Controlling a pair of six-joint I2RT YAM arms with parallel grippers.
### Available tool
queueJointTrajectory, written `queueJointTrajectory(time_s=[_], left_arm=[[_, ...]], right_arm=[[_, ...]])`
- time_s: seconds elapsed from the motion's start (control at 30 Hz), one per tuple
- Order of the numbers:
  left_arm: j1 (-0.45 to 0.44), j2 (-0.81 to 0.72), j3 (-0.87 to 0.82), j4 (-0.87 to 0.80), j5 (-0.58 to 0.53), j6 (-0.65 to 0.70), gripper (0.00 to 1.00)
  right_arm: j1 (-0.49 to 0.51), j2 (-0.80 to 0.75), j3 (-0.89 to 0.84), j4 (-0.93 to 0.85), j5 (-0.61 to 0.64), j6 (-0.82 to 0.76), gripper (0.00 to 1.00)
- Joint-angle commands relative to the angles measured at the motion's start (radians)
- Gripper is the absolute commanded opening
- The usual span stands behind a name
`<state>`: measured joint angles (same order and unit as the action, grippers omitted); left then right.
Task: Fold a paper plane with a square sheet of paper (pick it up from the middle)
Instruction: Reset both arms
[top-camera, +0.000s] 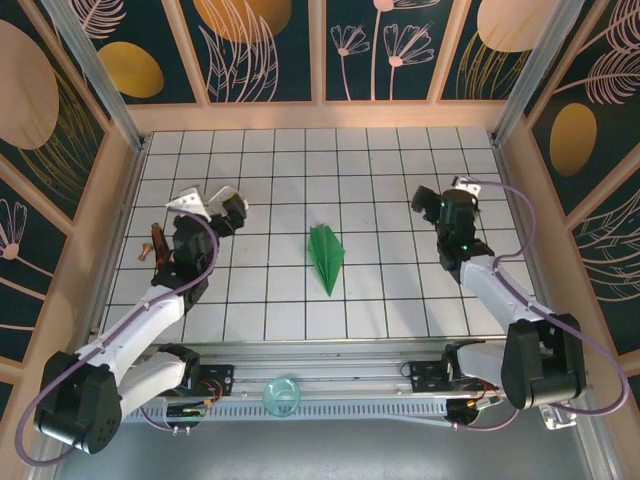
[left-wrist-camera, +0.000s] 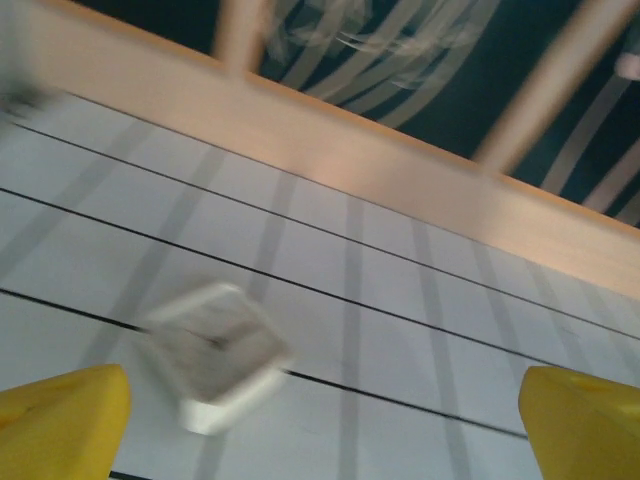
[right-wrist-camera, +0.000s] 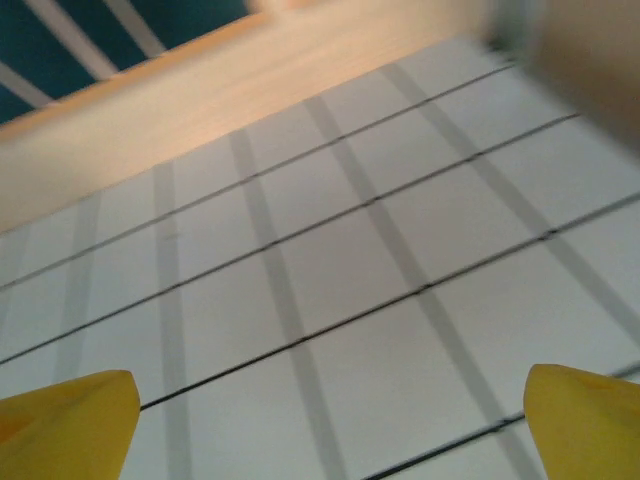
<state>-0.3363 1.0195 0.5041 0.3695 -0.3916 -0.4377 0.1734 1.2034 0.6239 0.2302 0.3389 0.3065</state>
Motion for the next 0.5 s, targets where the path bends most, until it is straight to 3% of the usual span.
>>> queueJointTrajectory(time_s=[0.0,0.2,0.33,0.37,0.47], left_arm=[[0.076,0.028,-0.099,0.164,-0.178,0.223,0.99],[0.204,0.214,-0.208,0.464,-0.089,0.314,0.99],[0.298,0.35,-0.215,0.629,0.038,0.293,0.99],[0.308,0.36,-0.193,0.602,0.058,0.286,0.99],[0.333,0.427,-0.207,0.737,0.084,0.28,0.99]], right_arm=[[-0.038,0.08,-0.101,0.177,0.253,-0.128,0.99],[-0.091,0.214,-0.245,0.544,0.038,-0.241,0.98],[-0.116,0.236,-0.278,0.696,-0.094,-0.269,0.98],[-0.134,0.234,-0.291,0.733,-0.134,-0.258,0.97],[-0.196,0.236,-0.306,0.782,-0.222,-0.231,0.97]])
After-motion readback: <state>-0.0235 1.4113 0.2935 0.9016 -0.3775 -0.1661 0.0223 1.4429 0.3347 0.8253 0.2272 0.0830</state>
